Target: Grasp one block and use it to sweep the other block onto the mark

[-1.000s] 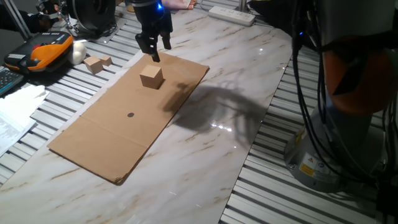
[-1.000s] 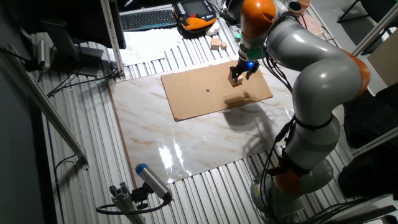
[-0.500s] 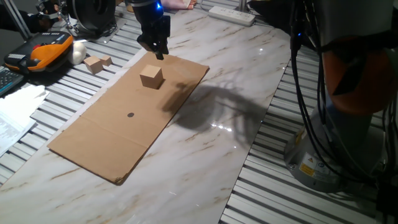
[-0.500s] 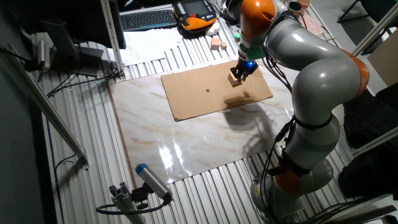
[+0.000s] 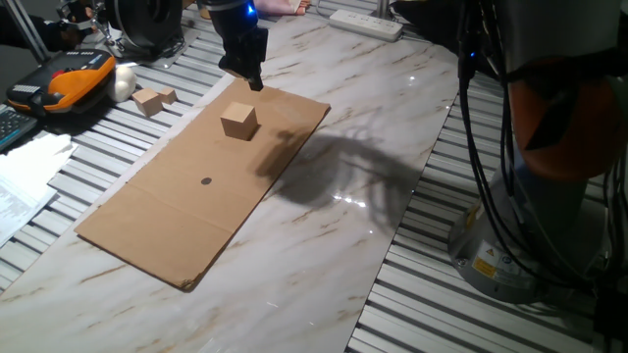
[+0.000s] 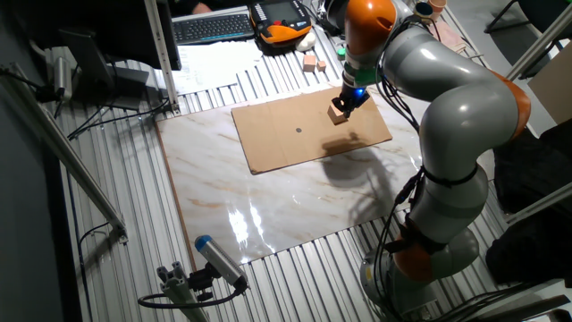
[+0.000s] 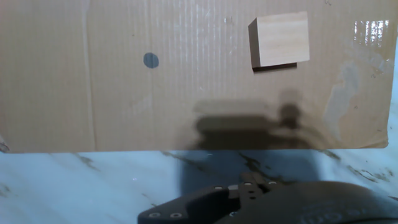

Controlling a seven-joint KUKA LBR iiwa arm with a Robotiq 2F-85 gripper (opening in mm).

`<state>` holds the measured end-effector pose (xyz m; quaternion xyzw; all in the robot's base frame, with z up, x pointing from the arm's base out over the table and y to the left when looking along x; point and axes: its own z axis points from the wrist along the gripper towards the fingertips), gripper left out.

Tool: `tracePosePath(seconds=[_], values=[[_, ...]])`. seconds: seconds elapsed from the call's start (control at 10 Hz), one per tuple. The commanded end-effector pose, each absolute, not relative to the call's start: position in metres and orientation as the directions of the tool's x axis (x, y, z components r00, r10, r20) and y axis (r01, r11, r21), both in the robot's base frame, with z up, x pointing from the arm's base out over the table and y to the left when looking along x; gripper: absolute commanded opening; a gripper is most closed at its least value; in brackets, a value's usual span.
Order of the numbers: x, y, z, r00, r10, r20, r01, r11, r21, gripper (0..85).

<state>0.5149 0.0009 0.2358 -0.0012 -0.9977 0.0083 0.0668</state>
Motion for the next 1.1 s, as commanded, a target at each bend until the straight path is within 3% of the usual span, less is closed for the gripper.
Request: tracePosePath(seconds=[0.0, 1.0], values=[[0.5148, 0.0008, 0.2358, -0.991, 0.006, 0.133, 0.003, 1.000, -0.017, 0.0], [0.5148, 0.0008, 0.2358, -0.991, -0.004, 0.133, -0.006, 1.000, -0.017, 0.0]])
